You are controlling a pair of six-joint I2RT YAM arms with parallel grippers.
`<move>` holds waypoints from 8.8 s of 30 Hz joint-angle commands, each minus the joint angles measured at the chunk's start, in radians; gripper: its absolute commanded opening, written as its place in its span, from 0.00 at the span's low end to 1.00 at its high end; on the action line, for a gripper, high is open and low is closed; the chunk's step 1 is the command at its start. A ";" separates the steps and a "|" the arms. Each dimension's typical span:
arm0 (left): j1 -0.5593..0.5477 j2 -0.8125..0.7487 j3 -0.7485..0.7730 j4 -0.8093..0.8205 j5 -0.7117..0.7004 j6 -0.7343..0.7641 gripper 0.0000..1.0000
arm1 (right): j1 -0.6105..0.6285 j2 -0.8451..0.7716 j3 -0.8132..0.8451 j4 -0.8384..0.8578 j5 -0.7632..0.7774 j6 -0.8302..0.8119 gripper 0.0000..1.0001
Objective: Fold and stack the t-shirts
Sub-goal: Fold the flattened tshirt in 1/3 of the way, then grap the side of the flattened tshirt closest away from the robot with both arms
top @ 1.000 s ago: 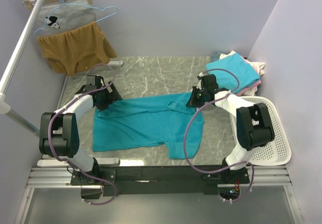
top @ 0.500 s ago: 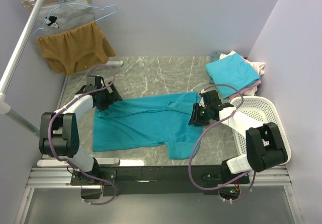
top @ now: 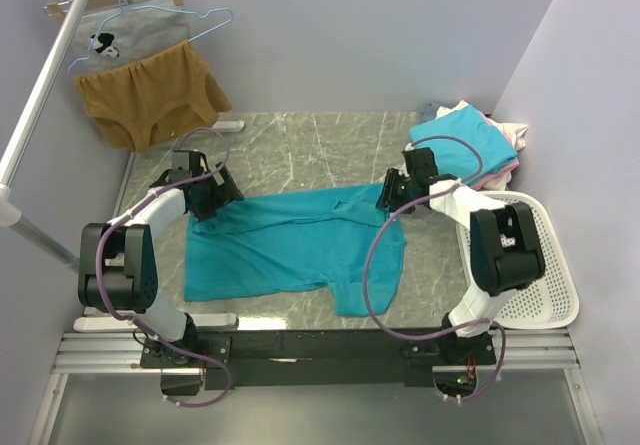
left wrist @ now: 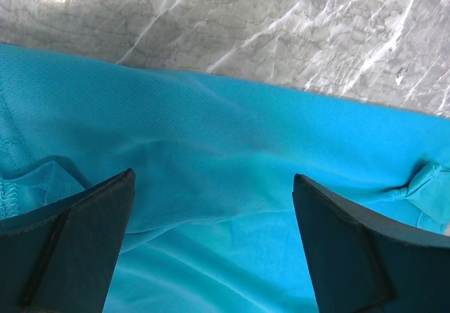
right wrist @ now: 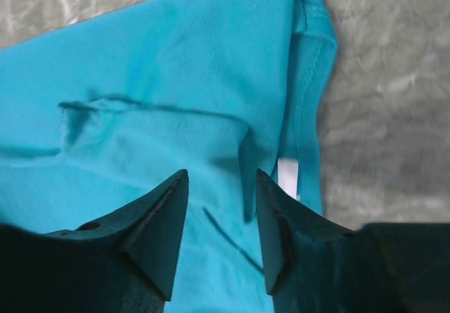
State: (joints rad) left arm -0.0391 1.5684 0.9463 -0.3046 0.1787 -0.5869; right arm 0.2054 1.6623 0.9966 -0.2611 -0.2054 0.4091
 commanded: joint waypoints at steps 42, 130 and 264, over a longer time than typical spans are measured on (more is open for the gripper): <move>-0.004 0.044 0.003 0.001 -0.005 0.025 0.99 | 0.084 -0.294 -0.179 -0.149 0.018 0.013 0.56; -0.012 -0.011 0.016 -0.123 -0.128 0.021 0.99 | 0.046 0.134 0.192 -0.076 0.099 0.023 0.56; -0.047 -0.483 -0.435 -0.156 -0.361 -0.335 1.00 | 0.173 -0.648 -0.555 -0.049 -0.034 0.327 0.65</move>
State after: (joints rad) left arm -0.0830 1.0439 0.5213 -0.4397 -0.1509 -0.8722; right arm 0.3649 1.0119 0.4503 -0.3527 -0.2535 0.6998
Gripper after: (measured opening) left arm 0.995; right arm 0.650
